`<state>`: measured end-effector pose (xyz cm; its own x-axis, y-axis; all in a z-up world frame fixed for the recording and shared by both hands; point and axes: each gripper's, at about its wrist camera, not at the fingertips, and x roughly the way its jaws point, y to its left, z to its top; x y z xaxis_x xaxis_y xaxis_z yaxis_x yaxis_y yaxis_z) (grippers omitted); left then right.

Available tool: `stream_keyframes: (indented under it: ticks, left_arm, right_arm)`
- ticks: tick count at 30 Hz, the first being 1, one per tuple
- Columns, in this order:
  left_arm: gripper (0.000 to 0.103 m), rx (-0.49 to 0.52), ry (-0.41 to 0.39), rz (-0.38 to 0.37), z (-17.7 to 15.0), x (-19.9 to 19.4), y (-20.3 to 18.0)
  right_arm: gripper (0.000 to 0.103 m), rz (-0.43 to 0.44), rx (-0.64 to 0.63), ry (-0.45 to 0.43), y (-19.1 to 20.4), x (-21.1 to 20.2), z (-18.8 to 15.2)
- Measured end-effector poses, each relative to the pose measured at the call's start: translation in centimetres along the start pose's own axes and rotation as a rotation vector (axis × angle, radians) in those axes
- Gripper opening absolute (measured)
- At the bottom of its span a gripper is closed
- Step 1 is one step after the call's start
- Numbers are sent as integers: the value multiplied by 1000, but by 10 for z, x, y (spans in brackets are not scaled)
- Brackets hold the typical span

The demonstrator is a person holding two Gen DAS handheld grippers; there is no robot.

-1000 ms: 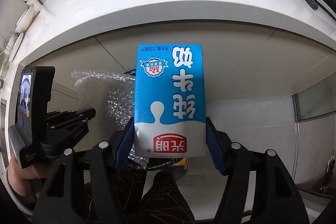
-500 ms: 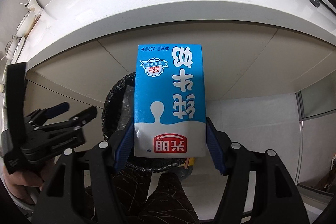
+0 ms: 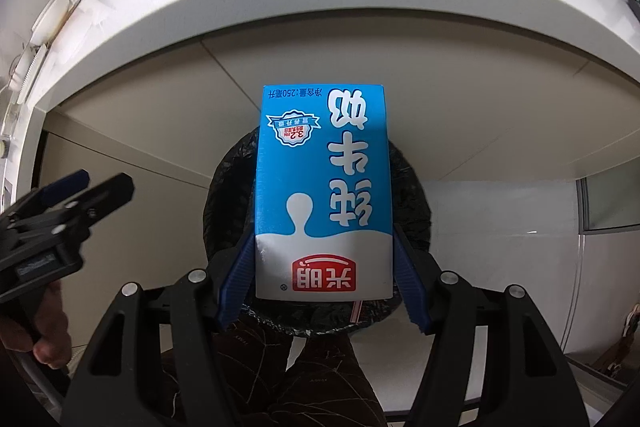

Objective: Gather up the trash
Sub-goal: 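Open the right gripper to drop the milk carton into the bin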

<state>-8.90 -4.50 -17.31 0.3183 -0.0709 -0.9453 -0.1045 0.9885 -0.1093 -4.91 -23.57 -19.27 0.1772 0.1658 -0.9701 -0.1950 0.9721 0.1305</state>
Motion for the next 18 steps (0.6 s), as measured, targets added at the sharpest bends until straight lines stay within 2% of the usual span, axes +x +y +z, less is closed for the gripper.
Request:
stream_keyframes:
  ticks: [9,18]
  left_arm:
    - [97,-37,4,23,4,2,26]
    - [97,-40,20,20,0,8,32]
  right_arm:
    - [61,-3,-49,45,19,30,8]
    - [63,-22,-44,68,11,36,5]
